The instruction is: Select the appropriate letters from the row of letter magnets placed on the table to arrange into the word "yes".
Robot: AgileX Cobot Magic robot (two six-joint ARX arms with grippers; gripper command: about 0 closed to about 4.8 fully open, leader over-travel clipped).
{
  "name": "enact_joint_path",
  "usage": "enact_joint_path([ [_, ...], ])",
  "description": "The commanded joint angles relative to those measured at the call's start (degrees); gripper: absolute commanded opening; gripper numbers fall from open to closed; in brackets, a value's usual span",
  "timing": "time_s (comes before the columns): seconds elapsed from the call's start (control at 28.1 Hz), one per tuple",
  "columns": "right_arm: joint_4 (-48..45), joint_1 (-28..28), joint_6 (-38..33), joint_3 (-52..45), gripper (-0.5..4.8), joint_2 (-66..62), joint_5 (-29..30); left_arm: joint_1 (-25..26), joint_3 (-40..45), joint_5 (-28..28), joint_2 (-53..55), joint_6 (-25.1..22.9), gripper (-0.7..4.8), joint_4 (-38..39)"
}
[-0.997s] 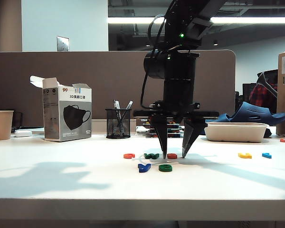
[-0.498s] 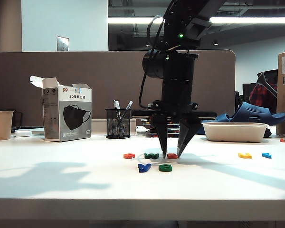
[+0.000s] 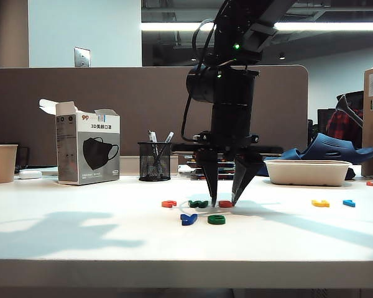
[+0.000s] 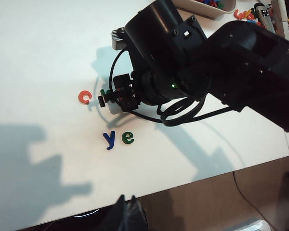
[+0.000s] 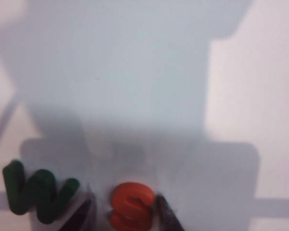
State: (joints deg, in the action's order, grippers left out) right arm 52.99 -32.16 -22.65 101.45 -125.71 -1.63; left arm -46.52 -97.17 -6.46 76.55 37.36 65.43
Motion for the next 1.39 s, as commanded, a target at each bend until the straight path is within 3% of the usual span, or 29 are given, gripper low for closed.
enact_joint_path([
  [0.04, 2.25, -0.2, -0.31, -0.85, 1.65, -1.51, 1.99, 0.04, -0.22, 0.02, -0.15, 0.15, -0.05, -0.37],
  [0.5, 2.54, -0.2, -0.31, -0.85, 1.35, -1.51, 2.01, 0.04, -0.22, 0.02, -0.15, 0.15, -0.05, -0.37],
  [0.61, 2.54, -0.2, -0.31, -0.85, 1.0, -1.51, 2.01, 0.04, -0.22, 0.02, -0.15, 0.15, -0.05, -0.37],
  [0.82, 2.49, -0.2, -0.31, -0.85, 0.84, -1.51, 1.99, 0.04, -0.22, 0.02, -0.15, 0.15, -0.05, -0.37],
  [1.39, 2.75, -0.15, -0.24, -0.61, 0.85, -1.29, 1.75, 0.04, -0.22, 0.02, -0.15, 0.15, -0.05, -0.37],
])
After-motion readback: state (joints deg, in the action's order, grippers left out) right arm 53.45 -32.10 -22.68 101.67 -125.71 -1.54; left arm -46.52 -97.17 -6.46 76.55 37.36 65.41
